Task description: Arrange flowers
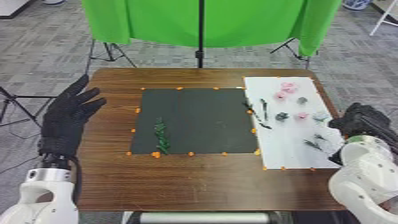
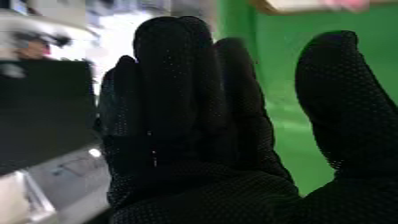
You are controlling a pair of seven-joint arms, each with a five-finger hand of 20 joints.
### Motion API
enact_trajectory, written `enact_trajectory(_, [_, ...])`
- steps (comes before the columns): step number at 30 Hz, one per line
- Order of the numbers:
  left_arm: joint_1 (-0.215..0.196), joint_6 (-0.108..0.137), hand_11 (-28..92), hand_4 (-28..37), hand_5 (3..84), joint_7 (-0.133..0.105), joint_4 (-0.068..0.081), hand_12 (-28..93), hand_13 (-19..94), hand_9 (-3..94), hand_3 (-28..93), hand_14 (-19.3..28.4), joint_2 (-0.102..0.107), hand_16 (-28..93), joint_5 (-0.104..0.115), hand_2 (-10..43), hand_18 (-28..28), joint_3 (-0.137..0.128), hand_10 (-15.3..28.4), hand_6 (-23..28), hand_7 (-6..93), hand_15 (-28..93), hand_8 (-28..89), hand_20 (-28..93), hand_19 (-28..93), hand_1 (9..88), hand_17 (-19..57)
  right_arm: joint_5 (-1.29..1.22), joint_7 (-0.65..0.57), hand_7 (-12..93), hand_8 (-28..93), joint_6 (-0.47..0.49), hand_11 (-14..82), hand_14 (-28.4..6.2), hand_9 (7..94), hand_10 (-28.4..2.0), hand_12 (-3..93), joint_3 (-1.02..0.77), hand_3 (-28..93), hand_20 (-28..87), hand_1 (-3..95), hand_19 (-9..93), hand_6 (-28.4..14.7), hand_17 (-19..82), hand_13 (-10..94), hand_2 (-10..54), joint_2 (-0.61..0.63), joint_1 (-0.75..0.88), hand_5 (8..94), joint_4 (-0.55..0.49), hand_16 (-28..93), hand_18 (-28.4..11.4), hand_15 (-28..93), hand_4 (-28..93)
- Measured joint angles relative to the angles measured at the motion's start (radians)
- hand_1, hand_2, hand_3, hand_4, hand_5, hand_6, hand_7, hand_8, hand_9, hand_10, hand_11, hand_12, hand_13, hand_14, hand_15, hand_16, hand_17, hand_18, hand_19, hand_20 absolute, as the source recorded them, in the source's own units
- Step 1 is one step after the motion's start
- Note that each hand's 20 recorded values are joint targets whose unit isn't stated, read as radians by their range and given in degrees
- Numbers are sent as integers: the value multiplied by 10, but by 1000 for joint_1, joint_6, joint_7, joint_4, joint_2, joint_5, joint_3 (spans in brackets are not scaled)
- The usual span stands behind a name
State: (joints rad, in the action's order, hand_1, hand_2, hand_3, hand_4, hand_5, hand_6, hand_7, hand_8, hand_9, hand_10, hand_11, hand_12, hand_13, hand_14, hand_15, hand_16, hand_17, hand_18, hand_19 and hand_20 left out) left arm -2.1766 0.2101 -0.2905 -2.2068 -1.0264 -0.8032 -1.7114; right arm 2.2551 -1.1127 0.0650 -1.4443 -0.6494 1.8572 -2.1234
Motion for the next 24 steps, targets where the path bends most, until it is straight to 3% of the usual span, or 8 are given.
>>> enact_trajectory(7, [-2,0,240,-283,358,3,1,112,226,321,770,238,-1,-72,4,61,260,-2,172,45,129,517,-107,119,535,227,-100,-123,-25,180,-127,115,387,-135,658,-188,161,-32,729,116,350,932,-35,407,674,-63,-11,27,598,28,102,-203,658,-249])
enact_trajectory(19, [-3,1,243,-283,351,24,0,112,225,320,777,237,-21,-72,-11,60,260,-3,173,49,135,518,-108,120,537,234,-99,-127,-11,197,-133,134,398,-125,670,-176,164,13,734,109,388,932,-24,403,679,-74,-28,28,629,67,101,-200,655,-260])
enact_trajectory(21, [-3,1,244,-283,350,24,0,112,225,320,777,237,-25,-73,-12,59,260,-3,173,50,135,518,-108,120,537,234,-99,-122,-8,203,-110,138,402,-115,680,-166,163,21,735,114,420,932,-17,408,692,-77,-28,28,659,67,104,-196,651,-271])
enact_trajectory(24, [-8,1,243,-283,350,24,-1,111,225,319,779,238,-28,-73,-12,58,260,-9,172,51,136,519,-109,120,537,235,-99,-102,-8,204,-6,141,410,-91,757,-134,182,51,655,178,510,932,-10,451,753,-55,-24,10,784,76,125,-183,634,-281])
